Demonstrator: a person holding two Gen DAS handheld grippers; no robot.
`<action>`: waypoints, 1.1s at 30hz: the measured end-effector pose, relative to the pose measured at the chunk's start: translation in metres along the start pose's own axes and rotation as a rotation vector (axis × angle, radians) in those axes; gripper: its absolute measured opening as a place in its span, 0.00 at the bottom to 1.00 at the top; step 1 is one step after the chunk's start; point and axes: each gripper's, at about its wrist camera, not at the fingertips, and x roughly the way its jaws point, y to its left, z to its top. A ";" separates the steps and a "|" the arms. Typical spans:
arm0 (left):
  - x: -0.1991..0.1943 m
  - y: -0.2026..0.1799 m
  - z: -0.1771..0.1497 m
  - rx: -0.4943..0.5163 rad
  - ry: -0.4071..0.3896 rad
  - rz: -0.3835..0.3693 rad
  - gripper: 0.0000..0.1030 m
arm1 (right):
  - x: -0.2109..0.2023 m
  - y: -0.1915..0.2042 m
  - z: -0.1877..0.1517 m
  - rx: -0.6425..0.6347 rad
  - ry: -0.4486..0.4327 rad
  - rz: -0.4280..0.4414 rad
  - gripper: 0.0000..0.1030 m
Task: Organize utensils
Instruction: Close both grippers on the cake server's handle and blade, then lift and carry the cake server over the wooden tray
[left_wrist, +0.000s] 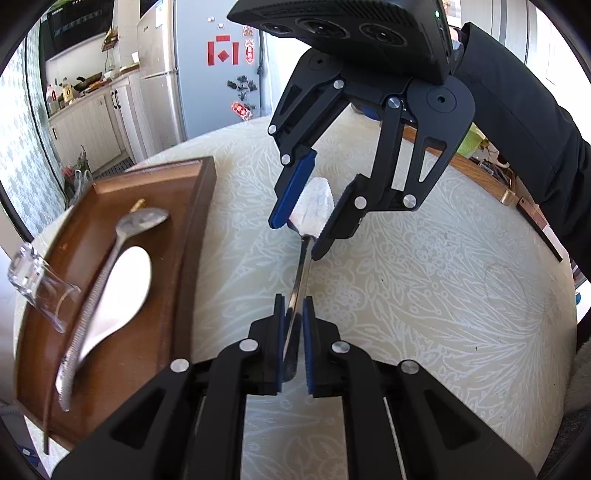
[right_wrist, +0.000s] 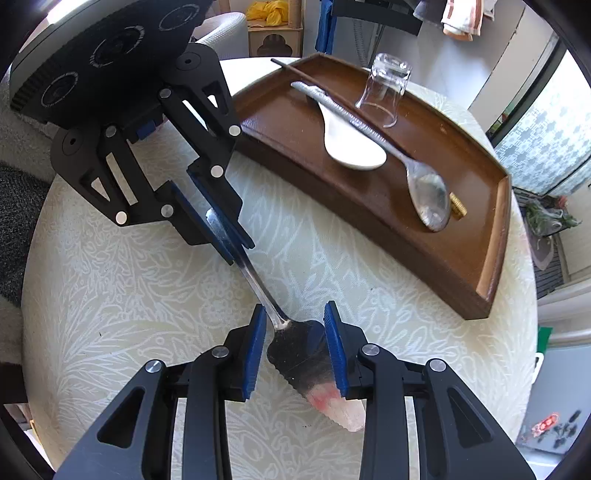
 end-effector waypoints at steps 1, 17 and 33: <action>-0.002 0.000 0.001 0.002 -0.002 0.000 0.10 | -0.003 0.001 0.001 -0.002 0.001 -0.004 0.32; -0.040 0.021 0.008 0.051 -0.082 0.041 0.10 | -0.035 0.004 0.046 -0.026 0.048 -0.095 0.32; -0.058 0.083 -0.011 -0.010 -0.101 0.085 0.08 | -0.009 -0.026 0.105 -0.081 0.074 -0.101 0.32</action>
